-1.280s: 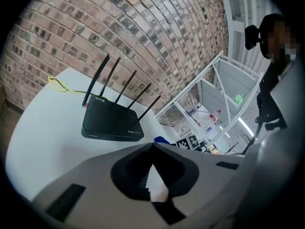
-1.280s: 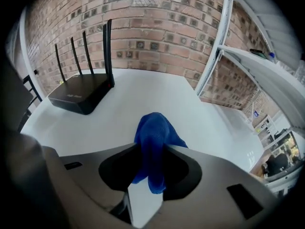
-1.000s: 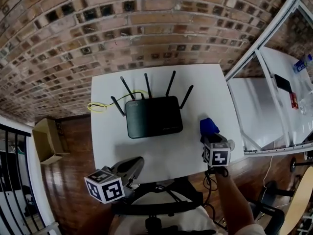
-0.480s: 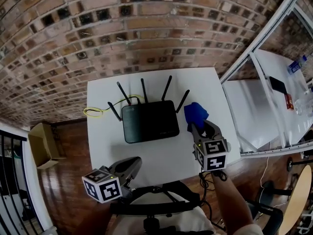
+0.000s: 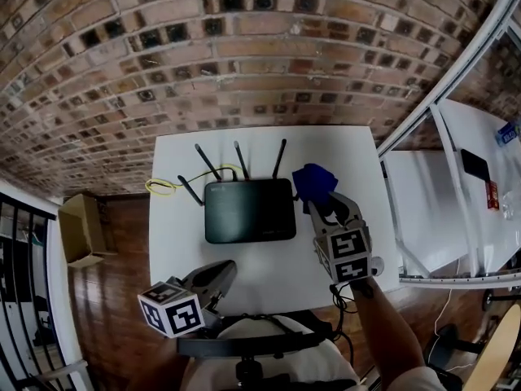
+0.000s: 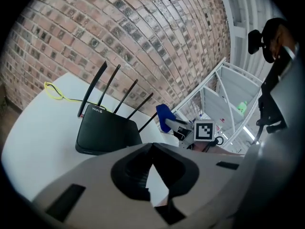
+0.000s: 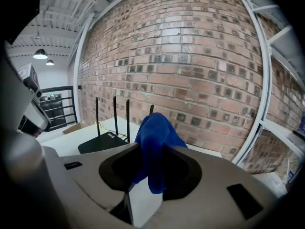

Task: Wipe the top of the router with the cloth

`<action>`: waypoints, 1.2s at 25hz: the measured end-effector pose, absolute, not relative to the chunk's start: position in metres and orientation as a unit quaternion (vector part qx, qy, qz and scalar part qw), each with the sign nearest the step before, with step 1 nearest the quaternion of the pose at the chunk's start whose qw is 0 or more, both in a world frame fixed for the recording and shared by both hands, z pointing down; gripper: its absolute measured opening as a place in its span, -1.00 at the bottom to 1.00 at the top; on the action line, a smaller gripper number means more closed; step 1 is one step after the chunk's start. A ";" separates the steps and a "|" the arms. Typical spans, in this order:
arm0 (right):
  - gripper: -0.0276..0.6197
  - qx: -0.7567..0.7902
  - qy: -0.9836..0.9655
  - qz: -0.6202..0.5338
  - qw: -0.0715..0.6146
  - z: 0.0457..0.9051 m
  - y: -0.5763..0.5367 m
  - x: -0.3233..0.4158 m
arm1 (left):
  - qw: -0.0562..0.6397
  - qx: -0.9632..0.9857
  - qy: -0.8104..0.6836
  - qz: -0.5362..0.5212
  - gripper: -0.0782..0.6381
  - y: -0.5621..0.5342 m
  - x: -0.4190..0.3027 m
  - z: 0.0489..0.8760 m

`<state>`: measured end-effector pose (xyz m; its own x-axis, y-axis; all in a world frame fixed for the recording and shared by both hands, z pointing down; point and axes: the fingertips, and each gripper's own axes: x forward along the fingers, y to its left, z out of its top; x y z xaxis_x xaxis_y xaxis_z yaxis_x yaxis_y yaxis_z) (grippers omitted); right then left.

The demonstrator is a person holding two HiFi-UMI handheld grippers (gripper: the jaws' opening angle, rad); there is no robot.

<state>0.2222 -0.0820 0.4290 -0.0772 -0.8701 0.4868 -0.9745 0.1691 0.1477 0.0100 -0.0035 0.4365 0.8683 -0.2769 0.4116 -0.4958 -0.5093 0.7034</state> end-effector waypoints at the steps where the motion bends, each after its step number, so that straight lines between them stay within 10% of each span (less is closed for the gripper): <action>1: -0.50 0.632 -0.728 0.112 0.243 0.433 -0.084 0.223 | 0.441 0.859 -0.228 0.123 -0.70 -0.003 0.012 0.436; 30: -0.50 0.552 -0.697 0.286 0.358 0.581 -0.072 0.231 | 0.441 0.838 -0.302 0.112 -0.70 -0.001 0.023 0.435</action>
